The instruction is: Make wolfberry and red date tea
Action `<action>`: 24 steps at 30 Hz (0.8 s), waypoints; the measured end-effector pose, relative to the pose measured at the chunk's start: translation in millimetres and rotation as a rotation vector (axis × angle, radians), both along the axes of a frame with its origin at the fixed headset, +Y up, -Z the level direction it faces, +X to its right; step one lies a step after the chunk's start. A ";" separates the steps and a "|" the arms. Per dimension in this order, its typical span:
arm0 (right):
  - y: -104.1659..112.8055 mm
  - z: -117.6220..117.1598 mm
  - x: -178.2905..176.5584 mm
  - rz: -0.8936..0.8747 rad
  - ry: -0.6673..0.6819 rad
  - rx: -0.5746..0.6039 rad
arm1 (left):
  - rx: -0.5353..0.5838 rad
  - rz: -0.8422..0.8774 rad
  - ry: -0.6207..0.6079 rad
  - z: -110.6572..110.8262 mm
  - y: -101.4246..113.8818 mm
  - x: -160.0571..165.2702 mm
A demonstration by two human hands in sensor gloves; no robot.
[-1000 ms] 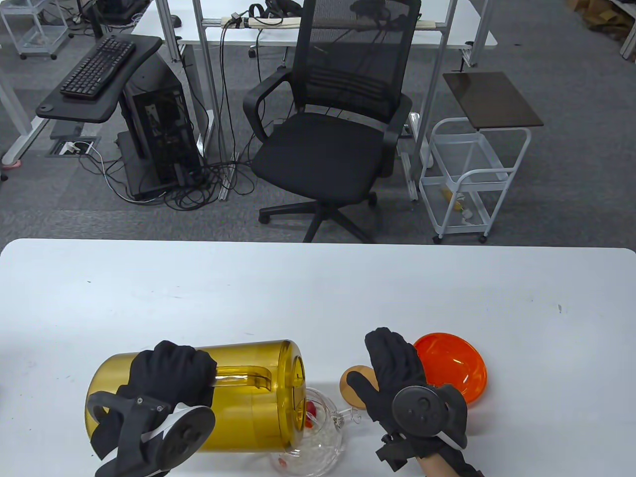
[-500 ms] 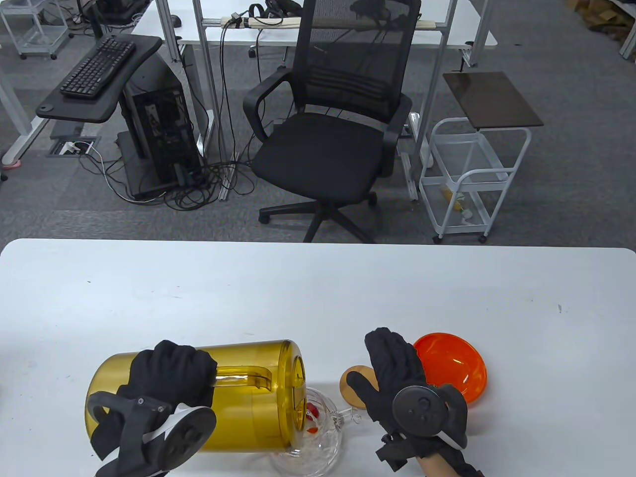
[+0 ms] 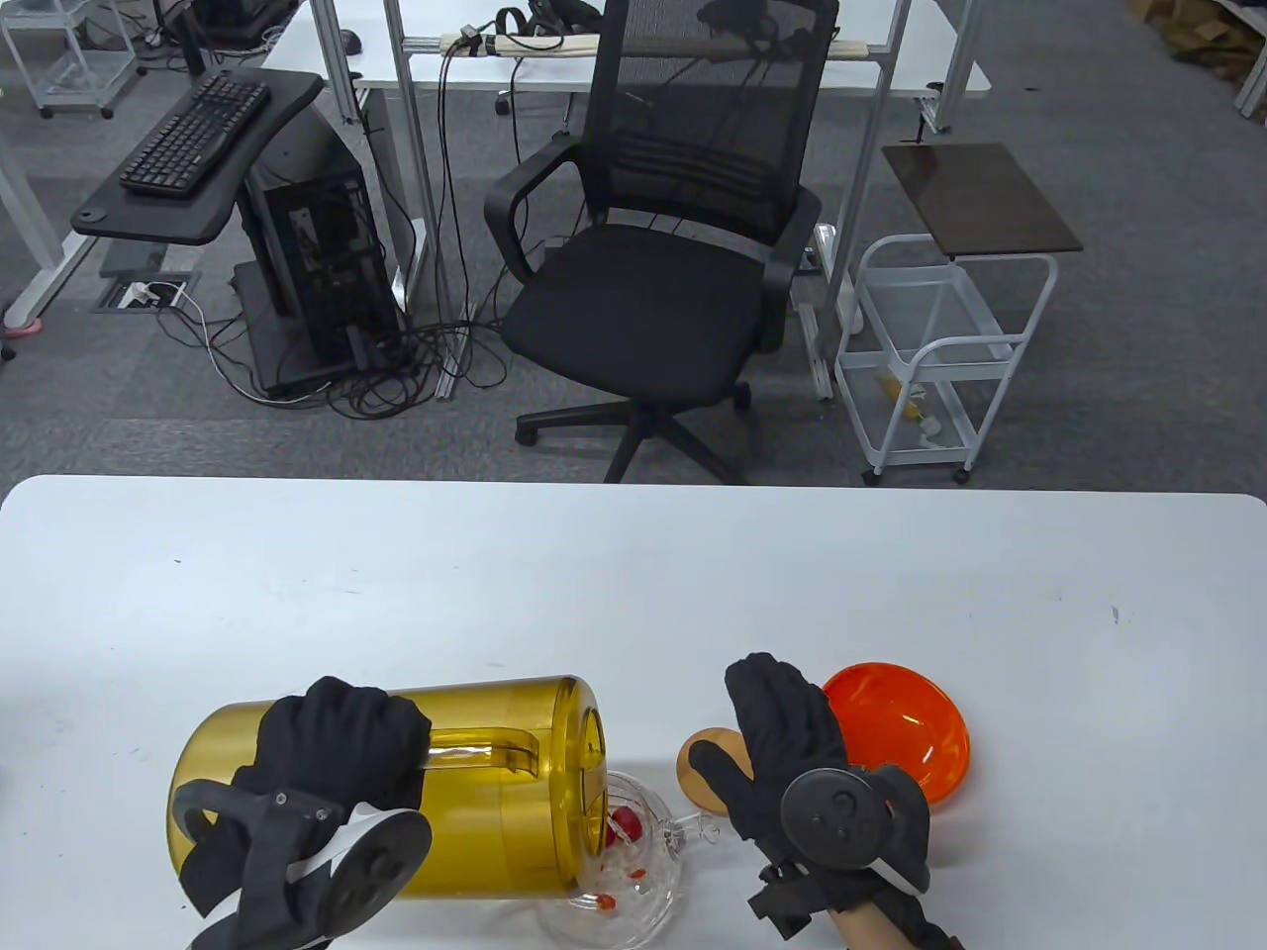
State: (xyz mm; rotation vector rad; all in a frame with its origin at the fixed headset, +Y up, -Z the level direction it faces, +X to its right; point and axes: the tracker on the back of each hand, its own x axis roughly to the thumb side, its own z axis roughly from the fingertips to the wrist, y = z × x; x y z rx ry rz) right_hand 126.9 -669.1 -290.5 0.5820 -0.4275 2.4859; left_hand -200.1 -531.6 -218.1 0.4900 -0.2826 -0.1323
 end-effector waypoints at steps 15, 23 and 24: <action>0.1 0.2 -0.7 0.001 0.004 0.002 | 0.006 -0.011 0.000 0.6 1.2 1.2; 0.0 0.3 -0.8 0.001 0.006 0.002 | 0.006 -0.011 0.000 0.6 1.2 1.2; 0.1 0.4 -0.8 0.001 0.006 0.002 | 0.006 -0.011 0.000 0.6 1.2 1.2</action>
